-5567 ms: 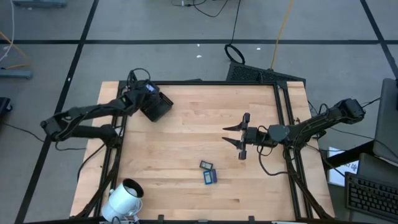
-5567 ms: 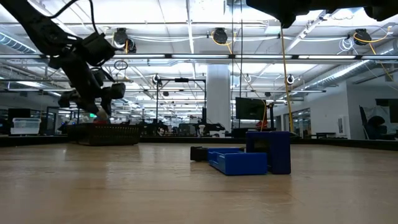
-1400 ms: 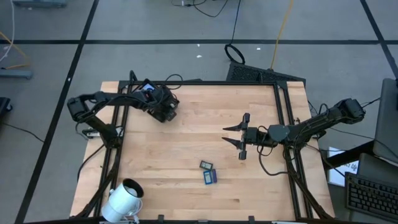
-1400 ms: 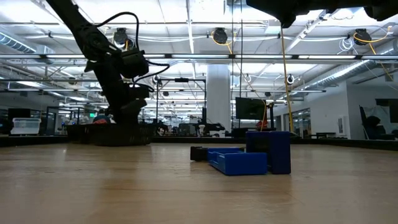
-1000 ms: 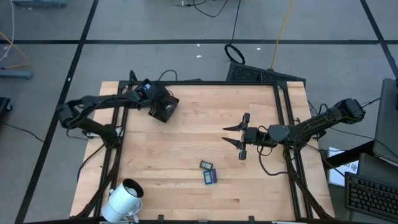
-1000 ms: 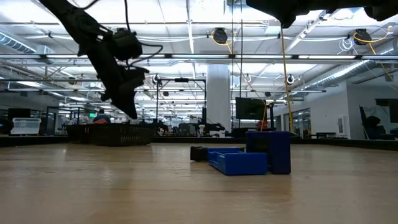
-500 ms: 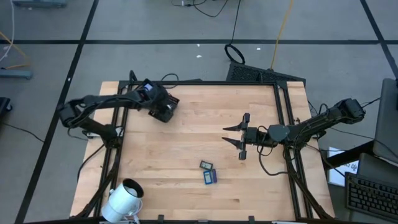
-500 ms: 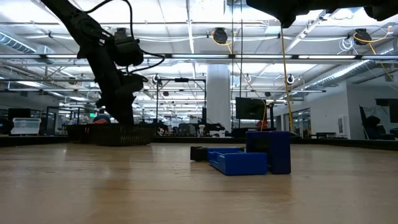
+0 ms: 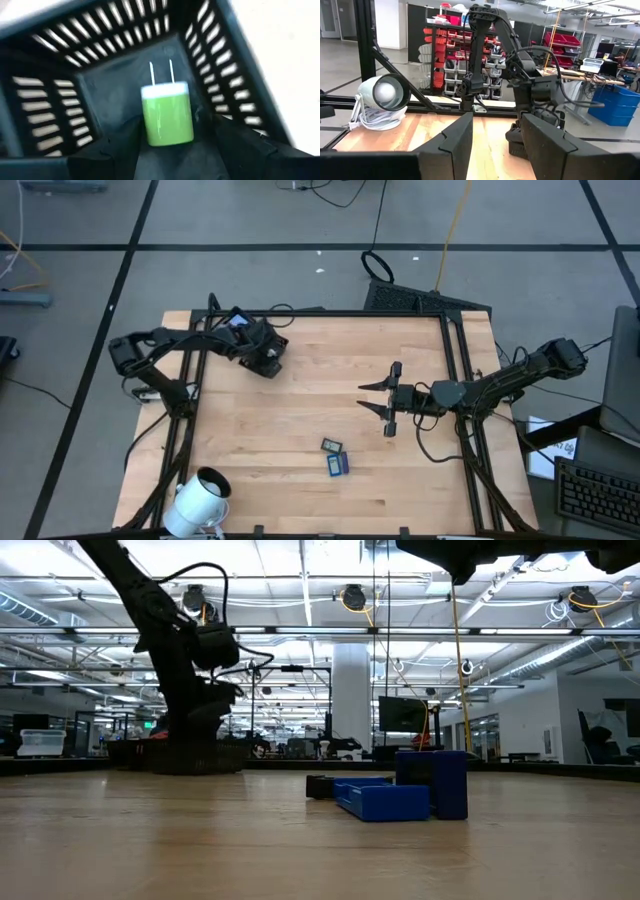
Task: Pick & Place Office items
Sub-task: Put the green charger adapter into the top black bin
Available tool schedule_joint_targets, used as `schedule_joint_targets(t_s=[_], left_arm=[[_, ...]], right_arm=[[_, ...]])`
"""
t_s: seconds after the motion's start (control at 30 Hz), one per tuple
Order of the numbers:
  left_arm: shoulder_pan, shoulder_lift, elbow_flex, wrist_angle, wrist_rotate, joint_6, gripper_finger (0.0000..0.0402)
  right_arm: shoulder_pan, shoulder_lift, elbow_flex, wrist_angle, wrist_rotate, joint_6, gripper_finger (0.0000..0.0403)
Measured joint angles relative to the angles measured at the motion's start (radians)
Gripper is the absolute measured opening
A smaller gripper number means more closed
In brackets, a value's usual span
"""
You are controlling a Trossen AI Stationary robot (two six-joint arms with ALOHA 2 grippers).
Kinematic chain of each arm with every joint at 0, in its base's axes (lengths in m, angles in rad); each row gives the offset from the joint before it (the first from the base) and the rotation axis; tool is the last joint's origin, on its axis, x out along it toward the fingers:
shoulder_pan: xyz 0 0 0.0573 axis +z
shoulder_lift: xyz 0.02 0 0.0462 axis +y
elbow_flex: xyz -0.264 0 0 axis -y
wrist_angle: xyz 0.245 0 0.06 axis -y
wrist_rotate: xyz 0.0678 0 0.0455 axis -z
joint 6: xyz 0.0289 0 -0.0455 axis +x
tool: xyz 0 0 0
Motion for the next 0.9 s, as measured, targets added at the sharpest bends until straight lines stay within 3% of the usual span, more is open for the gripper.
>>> schedule_joint_targets(t_s=[0.27,0.5,0.9], left_arm=[[0.0,0.072,0.005,0.047,-0.002,0.035,0.0231],[0.001,0.035,0.0,0.033,-0.005,0.034,0.0128],[0.001,-0.099,-0.002,0.019,-0.023,0.027,0.0128]], right_arm=[[0.0,0.0,0.0,0.0,0.0,0.0,0.0155],[0.0,0.0,0.0,0.0,0.0,0.0,0.0155],[0.0,0.0,0.0,0.0,0.0,0.0,0.0155]])
